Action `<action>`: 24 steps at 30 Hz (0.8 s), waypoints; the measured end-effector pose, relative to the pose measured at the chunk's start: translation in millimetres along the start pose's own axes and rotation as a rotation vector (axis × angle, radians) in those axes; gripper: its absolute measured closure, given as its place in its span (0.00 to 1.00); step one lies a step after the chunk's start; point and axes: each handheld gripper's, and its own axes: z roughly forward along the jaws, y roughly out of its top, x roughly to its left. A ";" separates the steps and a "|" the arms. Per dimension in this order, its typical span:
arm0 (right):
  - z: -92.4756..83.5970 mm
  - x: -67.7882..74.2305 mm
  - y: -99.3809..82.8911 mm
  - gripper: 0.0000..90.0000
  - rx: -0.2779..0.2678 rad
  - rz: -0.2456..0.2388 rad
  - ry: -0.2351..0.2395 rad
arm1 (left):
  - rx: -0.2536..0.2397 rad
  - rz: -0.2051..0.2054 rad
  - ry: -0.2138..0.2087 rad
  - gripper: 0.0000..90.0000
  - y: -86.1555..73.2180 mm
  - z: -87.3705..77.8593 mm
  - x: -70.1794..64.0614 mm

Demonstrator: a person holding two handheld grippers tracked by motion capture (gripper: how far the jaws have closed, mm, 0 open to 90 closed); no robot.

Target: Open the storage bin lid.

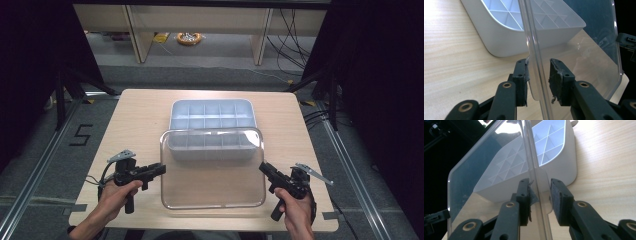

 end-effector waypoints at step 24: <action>-19.9 -0.8 -37.3 0.78 0.044 0.009 -0.010 | 0.071 -0.016 -0.012 0.74 -34.6 -7.2 1.2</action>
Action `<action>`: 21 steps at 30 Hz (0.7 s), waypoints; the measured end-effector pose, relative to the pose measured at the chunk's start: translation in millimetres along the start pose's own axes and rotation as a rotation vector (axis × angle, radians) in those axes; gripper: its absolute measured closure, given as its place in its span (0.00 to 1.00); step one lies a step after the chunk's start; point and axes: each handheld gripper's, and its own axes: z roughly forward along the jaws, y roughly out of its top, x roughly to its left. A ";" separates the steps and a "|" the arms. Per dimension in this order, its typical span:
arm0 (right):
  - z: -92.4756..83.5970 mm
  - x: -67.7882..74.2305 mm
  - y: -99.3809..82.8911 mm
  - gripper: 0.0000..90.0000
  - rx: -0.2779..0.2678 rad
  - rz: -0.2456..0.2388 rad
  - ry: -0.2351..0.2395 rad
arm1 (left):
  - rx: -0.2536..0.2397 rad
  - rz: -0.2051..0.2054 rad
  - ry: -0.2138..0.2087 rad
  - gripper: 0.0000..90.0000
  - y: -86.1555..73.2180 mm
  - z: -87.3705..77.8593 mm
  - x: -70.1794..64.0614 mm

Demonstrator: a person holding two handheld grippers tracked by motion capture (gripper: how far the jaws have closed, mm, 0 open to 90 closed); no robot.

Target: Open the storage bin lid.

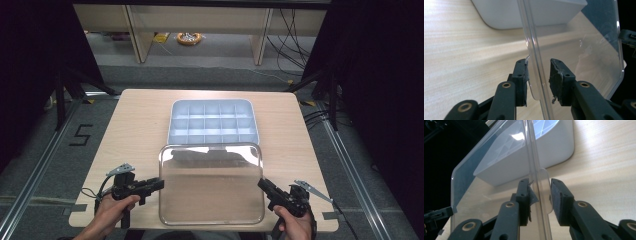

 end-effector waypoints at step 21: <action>7.7 -12.1 -18.4 0.76 0.092 0.037 -0.070 | 0.100 -0.011 -0.006 0.69 -15.2 13.2 5.9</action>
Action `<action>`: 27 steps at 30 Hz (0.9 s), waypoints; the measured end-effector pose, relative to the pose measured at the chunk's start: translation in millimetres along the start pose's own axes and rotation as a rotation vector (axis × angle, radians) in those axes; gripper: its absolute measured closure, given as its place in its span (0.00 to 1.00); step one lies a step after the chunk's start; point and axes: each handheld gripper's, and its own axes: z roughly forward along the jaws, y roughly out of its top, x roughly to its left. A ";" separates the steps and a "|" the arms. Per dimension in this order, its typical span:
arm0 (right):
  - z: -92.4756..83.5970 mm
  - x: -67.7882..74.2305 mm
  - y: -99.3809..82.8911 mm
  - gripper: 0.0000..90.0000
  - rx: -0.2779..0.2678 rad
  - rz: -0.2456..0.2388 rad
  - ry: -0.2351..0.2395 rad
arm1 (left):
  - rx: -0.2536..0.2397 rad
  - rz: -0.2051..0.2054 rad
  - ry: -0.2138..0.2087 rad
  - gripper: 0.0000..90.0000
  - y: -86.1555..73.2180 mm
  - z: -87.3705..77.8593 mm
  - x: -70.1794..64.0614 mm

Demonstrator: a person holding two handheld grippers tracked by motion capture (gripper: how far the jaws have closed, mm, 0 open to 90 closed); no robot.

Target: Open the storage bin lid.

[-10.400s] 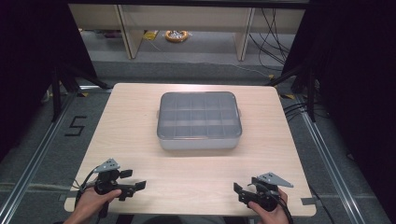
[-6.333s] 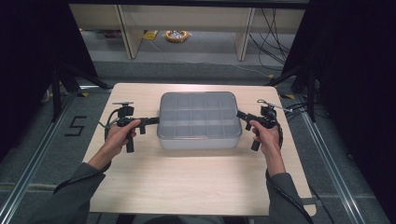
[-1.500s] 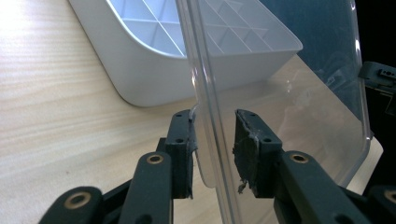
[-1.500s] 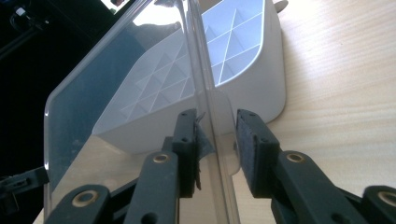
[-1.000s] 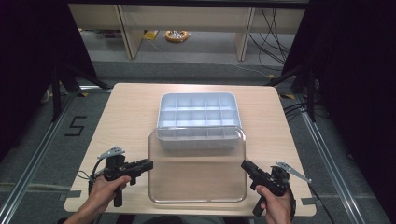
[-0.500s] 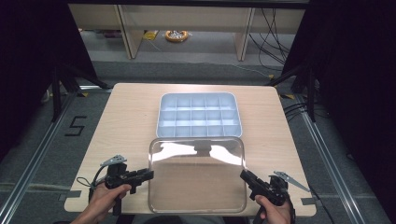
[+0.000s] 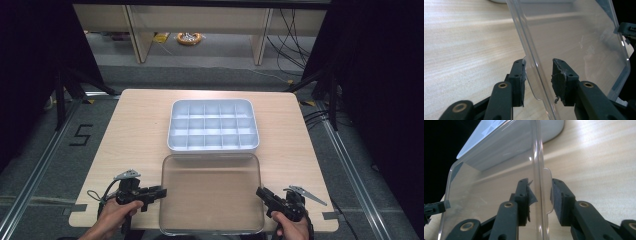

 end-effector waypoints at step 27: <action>14.7 -6.7 -0.6 0.73 0.073 -0.051 -0.067 | 0.064 0.021 0.025 0.62 0.3 11.5 4.9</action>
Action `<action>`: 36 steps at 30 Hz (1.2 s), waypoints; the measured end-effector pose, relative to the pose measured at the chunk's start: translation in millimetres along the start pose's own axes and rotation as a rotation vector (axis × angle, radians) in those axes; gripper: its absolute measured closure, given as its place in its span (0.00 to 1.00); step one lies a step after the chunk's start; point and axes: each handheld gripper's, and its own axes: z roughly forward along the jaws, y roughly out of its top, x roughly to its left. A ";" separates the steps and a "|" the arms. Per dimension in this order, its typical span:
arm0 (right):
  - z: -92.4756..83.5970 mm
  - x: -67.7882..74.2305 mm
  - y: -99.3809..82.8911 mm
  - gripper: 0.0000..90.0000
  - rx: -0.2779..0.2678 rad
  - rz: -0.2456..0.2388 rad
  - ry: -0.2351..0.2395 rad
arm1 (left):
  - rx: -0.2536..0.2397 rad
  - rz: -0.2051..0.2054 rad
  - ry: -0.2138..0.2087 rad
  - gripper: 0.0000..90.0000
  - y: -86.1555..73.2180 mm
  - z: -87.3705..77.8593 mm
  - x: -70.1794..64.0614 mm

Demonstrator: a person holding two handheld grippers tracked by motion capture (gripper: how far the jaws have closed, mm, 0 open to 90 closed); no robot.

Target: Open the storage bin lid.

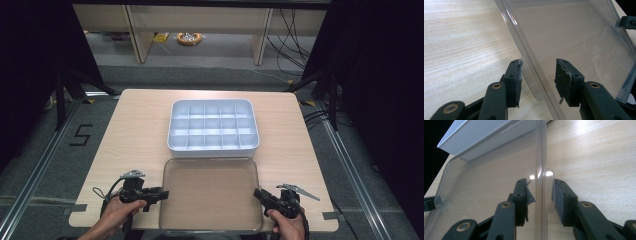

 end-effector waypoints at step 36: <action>-8.0 1.3 13.3 0.47 -0.106 0.002 0.014 | -0.089 0.026 0.045 0.34 7.8 -10.6 0.7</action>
